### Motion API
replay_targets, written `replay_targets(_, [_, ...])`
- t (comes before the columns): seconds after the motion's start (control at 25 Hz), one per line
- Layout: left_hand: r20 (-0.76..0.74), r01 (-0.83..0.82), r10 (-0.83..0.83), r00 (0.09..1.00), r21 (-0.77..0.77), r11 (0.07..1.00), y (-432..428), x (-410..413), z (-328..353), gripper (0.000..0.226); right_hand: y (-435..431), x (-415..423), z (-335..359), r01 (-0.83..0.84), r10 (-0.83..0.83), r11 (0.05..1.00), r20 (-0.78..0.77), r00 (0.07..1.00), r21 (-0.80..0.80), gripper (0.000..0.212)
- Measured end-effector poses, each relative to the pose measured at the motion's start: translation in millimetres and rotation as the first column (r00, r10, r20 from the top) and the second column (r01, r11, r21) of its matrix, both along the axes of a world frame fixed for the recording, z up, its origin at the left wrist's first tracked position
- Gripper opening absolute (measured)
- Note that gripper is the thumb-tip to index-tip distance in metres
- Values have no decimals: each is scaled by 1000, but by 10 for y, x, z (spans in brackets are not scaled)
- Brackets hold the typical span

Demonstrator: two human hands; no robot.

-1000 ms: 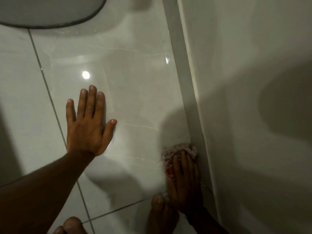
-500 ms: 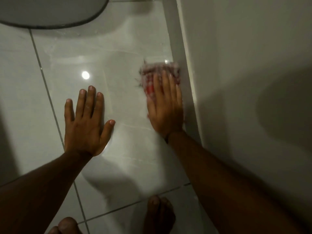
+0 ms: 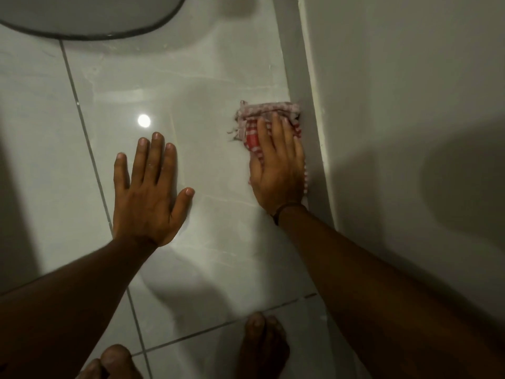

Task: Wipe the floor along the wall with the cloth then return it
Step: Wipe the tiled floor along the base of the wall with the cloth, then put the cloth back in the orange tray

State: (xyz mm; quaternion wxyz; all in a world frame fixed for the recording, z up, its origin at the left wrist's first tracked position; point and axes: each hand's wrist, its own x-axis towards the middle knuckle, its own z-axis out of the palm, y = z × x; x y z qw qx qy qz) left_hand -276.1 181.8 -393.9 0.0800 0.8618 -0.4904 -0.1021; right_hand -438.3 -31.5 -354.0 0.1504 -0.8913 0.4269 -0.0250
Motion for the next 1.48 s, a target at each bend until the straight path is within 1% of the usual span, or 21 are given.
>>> replay_targets(0.08, [-23,-1,1,1000,12,1000,8,-18,45,87,24,-24,-5,17,-19,999,48,999,31,62])
replay_targets(0.16, [-40,3,-2,999,29,1000,-18,-63,124,86,208,-358,45,1,-6,998,75,997,66,59])
replay_targets(0.24, [-79,-1,8,997,89,996,-50,-51,225,85,546,-845,142,-6,-9,985,87,996,173,53])
replay_targets(0.32, [-146,-8,35,989,183,983,-54,-63,463,85,917,-1345,364,27,-67,952,121,990,304,46])
replay_targets(0.4, [-190,25,30,981,277,960,28,-198,812,87,1186,-1700,692,96,-175,884,133,976,458,44])
replay_targets(0.52, [-268,102,1,964,372,923,293,-521,1496,90,1301,-1830,1316,224,-323,741,43,945,633,47])
replay_targets(0.56, [-284,94,23,958,392,915,406,-662,1725,91,1298,-1770,1521,267,-367,704,15,930,659,45])
replay_targets(0.64, [-309,31,108,945,411,911,587,-890,2202,92,1205,-1607,1906,328,-417,659,-34,908,676,42])
replay_targets(0.68, [-312,5,138,940,416,909,614,-902,2430,91,1097,-1451,2086,341,-426,642,-50,903,687,44])
replay_targets(0.76, [-289,-53,180,940,399,916,472,-710,2836,90,788,-918,2441,330,-425,647,-34,905,687,45])
replay_targets(0.8, [-273,-84,192,942,363,928,342,-578,3052,89,630,-604,2697,305,-423,655,1,906,691,45])
replay_targets(0.88, [-200,-153,223,954,317,936,-102,143,3617,89,150,347,3326,157,-339,718,143,930,678,44])
replay_targets(0.92, [-192,-175,243,951,315,933,-248,337,3736,90,35,591,3441,129,-320,738,176,931,662,43])
replay_targets(1.0, [-188,-189,244,951,270,944,-541,559,3801,90,-155,969,3560,125,-319,778,215,923,616,45])
replay_targets(1.04, [-188,-181,235,954,266,947,-685,683,3860,90,-235,1157,3651,119,-325,773,229,918,623,46])
replay_targets(1.08, [-182,-193,240,953,242,951,-819,847,3934,89,-328,1374,3724,91,-304,793,261,916,602,47])
replay_targets(1.16, [-148,-226,247,958,147,963,-1135,1405,4040,88,-609,2100,3888,7,-240,843,364,900,538,45])
replay_targets(1.24, [-129,-210,223,966,111,971,-1438,1847,4050,87,-866,2773,3984,-20,-190,895,421,887,446,45])
replay_targets(1.4, [-171,-197,213,962,103,975,-1782,2412,3890,85,-1344,3849,3919,33,-170,946,410,896,322,48])
replay_targets(1.48, [-189,-160,179,965,111,981,-1834,2622,3779,85,-1536,4245,3843,15,-118,967,391,913,256,51])
